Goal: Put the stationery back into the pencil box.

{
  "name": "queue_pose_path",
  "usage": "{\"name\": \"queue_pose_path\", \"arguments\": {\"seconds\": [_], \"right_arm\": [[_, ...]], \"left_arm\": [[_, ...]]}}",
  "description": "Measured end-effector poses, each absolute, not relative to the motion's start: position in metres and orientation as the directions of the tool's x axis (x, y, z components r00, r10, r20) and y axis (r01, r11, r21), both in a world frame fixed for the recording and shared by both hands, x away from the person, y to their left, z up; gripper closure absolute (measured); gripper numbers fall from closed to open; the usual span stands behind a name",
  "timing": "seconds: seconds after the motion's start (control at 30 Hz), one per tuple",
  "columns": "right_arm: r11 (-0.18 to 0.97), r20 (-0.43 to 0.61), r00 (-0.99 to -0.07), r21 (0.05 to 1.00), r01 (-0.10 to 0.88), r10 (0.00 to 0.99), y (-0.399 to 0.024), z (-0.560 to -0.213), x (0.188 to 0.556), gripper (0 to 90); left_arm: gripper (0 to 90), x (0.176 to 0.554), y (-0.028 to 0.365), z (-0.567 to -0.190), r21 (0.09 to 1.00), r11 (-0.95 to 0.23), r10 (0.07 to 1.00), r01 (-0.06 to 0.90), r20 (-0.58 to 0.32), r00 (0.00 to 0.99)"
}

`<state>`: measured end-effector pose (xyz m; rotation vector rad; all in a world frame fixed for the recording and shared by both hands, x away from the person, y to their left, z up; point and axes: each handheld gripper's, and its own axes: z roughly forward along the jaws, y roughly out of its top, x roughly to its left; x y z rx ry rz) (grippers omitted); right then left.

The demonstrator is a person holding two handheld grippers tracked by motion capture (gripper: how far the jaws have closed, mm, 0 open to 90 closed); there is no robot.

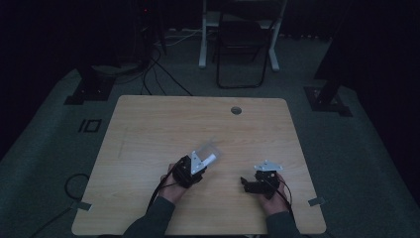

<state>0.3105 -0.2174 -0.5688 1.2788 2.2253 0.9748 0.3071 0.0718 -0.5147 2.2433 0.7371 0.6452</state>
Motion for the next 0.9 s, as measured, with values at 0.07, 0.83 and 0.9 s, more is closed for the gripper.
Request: {"name": "queue_pose_path", "arguments": {"seconds": [0.07,0.83,0.9], "right_arm": [[0.341,0.005,-0.505,0.733,0.589,0.863,-0.217,-0.569,0.310,12.8],[0.341,0.005,-0.506,0.733,0.589,0.863,-0.217,-0.569,0.310,12.8],[0.341,0.006,-0.506,0.733,0.589,0.863,-0.217,-0.569,0.310,12.8]], "left_arm": [[70.8,0.308,0.072,-0.516,0.726,-0.608,0.659,0.323,0.234,0.715],[70.7,0.316,0.071,-0.525,0.703,-0.623,0.666,0.343,0.247,0.704],[70.7,0.316,0.071,-0.526,0.704,-0.621,0.668,0.345,0.246,0.702]]}}
